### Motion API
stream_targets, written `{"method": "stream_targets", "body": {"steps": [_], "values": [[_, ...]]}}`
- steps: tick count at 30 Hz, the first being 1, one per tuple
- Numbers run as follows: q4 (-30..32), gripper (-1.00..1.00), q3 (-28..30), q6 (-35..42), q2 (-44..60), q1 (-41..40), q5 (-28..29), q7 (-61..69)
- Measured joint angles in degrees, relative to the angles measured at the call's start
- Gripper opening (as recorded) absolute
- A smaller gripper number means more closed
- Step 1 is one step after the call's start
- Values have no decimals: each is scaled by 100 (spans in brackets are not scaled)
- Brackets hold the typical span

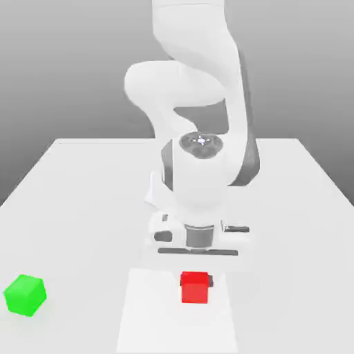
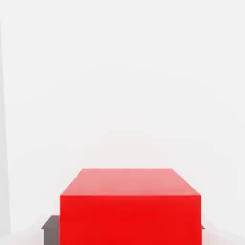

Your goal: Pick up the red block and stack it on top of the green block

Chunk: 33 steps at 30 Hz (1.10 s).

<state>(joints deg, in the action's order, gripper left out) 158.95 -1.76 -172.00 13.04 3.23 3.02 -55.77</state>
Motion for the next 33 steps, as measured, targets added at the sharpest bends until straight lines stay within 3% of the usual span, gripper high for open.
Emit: {"method": "stream_targets", "body": {"steps": [9, 12, 14, 29, 33], "values": [[37, -100, -3, 1250, -1288, -96, -282, -113], [-201, -100, 388, 1421, -1222, -95, -288, -600], [-375, -100, 672, 1528, -1156, -543, -306, -939], [-1682, -100, 1728, 2318, -613, -2204, -662, -3322], [-1823, -100, 1664, 1851, 28, -2404, -1073, -3244]]}}
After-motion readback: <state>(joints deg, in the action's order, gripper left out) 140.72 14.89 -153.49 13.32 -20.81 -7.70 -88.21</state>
